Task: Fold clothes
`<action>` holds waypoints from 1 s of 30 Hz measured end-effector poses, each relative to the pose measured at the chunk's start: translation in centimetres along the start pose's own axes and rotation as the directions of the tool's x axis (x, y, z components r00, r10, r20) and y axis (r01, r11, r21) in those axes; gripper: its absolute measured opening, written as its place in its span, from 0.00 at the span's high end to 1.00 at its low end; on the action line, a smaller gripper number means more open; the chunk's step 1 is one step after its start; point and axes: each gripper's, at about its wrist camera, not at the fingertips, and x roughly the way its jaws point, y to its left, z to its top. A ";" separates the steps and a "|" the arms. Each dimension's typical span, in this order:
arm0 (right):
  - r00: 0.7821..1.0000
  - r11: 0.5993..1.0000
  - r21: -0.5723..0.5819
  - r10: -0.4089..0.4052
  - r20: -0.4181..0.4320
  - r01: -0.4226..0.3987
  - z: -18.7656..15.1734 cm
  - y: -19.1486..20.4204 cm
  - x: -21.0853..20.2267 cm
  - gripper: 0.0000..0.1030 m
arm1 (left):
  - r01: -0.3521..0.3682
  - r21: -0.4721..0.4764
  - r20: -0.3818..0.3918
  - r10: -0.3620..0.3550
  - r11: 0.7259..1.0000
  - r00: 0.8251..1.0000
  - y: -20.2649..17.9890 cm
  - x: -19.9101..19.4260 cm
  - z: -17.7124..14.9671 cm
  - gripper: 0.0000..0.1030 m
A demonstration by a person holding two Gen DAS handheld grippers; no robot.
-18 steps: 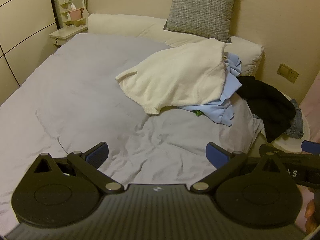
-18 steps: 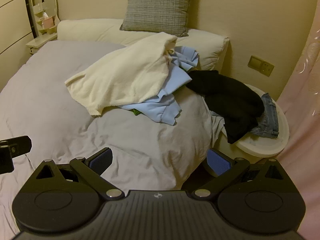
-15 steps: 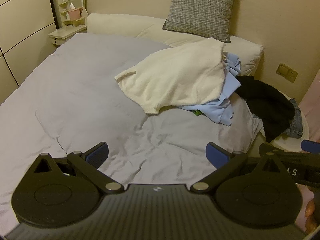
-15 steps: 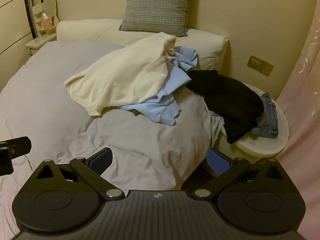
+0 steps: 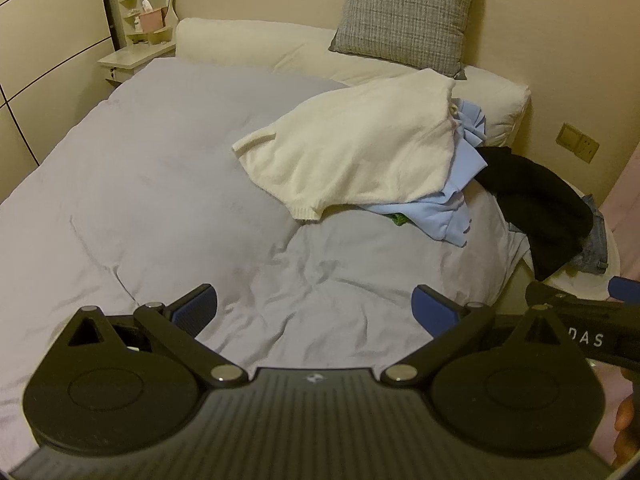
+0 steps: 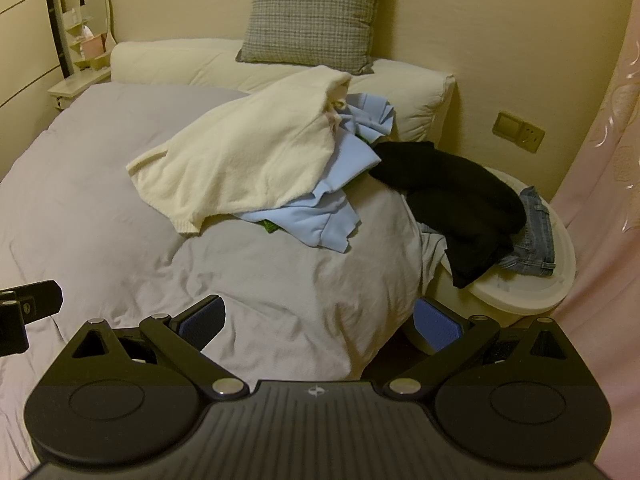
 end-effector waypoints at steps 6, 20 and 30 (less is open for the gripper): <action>1.000 1.000 0.002 -0.010 -0.005 0.010 0.2 -0.3 0.0 0.00 | -0.004 0.003 -0.010 0.004 1.000 1.000 0.2 0.3 -0.4 0.00; 1.000 1.000 0.004 -0.023 -0.006 0.023 -0.1 -0.1 -0.1 0.00 | -0.002 0.005 -0.020 0.003 1.000 1.000 0.6 0.3 -0.2 0.00; 0.999 0.999 0.010 -0.031 -0.009 0.031 -0.3 0.0 -0.1 0.00 | 0.000 0.008 -0.025 0.001 1.000 1.000 0.5 0.5 -0.3 0.00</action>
